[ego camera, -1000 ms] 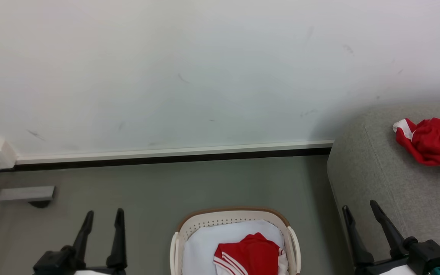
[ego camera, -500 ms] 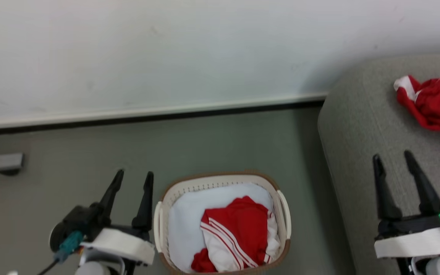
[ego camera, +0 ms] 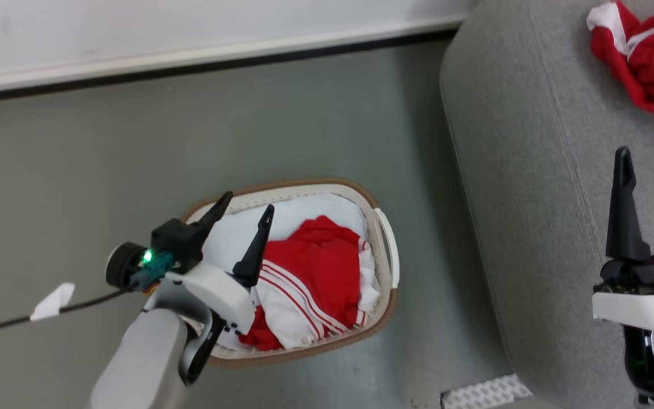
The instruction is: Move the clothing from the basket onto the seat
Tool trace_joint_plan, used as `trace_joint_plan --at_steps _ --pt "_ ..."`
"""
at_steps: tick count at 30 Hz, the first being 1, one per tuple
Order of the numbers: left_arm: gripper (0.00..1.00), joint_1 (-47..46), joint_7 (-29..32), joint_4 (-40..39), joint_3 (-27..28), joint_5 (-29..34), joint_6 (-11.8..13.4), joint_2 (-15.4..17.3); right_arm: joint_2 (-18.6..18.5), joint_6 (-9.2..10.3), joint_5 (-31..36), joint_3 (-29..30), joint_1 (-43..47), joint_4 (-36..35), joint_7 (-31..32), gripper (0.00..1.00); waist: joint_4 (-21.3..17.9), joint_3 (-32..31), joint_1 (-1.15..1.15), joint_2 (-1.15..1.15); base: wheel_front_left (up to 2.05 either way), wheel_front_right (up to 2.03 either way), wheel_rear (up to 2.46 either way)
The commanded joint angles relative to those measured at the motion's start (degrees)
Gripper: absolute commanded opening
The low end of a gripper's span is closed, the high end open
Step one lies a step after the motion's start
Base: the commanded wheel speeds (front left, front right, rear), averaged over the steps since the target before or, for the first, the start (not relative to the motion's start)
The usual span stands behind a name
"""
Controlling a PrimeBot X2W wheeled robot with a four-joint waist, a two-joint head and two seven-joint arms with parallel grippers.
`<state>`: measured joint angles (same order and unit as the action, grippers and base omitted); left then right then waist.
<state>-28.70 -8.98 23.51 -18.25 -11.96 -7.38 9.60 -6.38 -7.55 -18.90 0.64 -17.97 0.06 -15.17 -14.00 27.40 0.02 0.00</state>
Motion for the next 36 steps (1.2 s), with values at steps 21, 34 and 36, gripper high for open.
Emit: trace_joint_plan --at_steps 21,34,36 --pt "1.0 -19.9 12.2 19.0 -21.7 -7.2 -0.1 7.6 3.6 0.13 -6.3 0.7 -11.5 -10.0 0.1 1.0 -11.2 19.5 -0.02 0.0 0.0 0.0 0.0" --pt "1.0 -27.5 20.2 30.6 -34.0 -13.7 -0.1 9.0 3.6 0.13 -8.1 0.3 -13.2 -13.3 0.1 1.0 -12.4 25.7 -0.02 0.0 0.0 0.0 0.0" --pt "1.0 -27.8 21.6 31.9 -35.7 -15.1 0.0 9.0 3.6 0.13 -8.0 0.3 -12.9 -13.2 0.1 1.0 -12.2 26.0 -0.02 0.0 0.0 0.0 0.0"
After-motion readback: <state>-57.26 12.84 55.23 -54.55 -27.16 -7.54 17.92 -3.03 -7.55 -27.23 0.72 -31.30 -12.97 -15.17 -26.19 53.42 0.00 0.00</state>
